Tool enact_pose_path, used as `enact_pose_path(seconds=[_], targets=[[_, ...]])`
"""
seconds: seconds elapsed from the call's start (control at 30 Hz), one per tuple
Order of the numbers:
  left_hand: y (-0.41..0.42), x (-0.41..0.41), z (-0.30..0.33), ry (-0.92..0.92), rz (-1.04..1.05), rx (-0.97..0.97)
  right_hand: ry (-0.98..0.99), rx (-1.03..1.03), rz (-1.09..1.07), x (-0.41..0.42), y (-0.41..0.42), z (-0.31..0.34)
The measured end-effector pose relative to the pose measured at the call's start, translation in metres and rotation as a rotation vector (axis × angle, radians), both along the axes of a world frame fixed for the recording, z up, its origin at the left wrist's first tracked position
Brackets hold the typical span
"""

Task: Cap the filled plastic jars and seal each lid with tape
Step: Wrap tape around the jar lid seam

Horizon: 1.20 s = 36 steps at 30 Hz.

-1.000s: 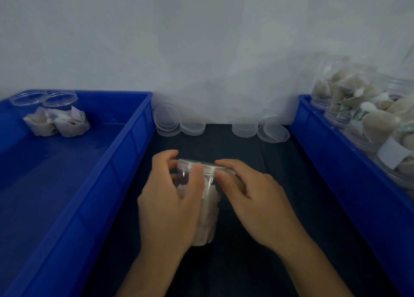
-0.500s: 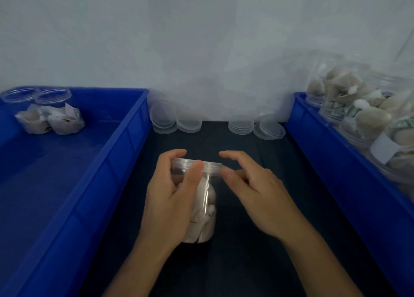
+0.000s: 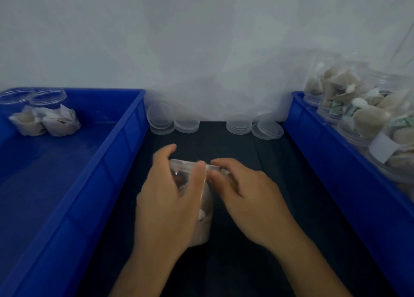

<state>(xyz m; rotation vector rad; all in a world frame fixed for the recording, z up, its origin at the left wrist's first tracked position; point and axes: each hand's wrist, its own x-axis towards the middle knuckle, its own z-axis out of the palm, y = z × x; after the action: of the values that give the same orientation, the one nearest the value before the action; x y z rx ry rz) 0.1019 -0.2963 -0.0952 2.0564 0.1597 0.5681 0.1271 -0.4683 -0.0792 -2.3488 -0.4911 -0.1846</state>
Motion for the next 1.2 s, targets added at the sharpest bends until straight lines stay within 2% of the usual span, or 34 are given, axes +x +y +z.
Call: enact_pose_path(seconds=[0.1,0.2,0.33,0.67,0.77,0.9,1.03,1.2], targets=[[-0.006,-0.002,0.0,0.032,-0.042,0.038,-0.035,-0.034,0.023,-0.004,0.004,0.002],[0.003,-0.001,0.001,0.017,-0.097,0.019,0.027,0.046,0.103,-0.004,-0.003,0.005],[0.011,0.002,0.002,0.021,-0.154,-0.001,-0.044,-0.001,0.092,0.002,-0.013,0.007],[0.017,0.0,0.004,-0.007,-0.359,-0.238,0.051,0.031,0.151,0.008,-0.015,-0.003],[0.016,0.0,0.004,0.017,-0.311,-0.183,0.07,0.05,0.156,0.007,-0.014,-0.003],[0.014,0.002,0.003,-0.042,-0.208,-0.079,0.225,0.195,0.17,0.008,-0.02,-0.001],[0.005,0.002,0.001,-0.065,-0.116,-0.026,0.278,0.136,0.125,0.013,-0.018,-0.005],[-0.003,0.001,0.002,-0.066,-0.101,0.055,0.4,0.079,0.112,0.014,-0.02,-0.001]])
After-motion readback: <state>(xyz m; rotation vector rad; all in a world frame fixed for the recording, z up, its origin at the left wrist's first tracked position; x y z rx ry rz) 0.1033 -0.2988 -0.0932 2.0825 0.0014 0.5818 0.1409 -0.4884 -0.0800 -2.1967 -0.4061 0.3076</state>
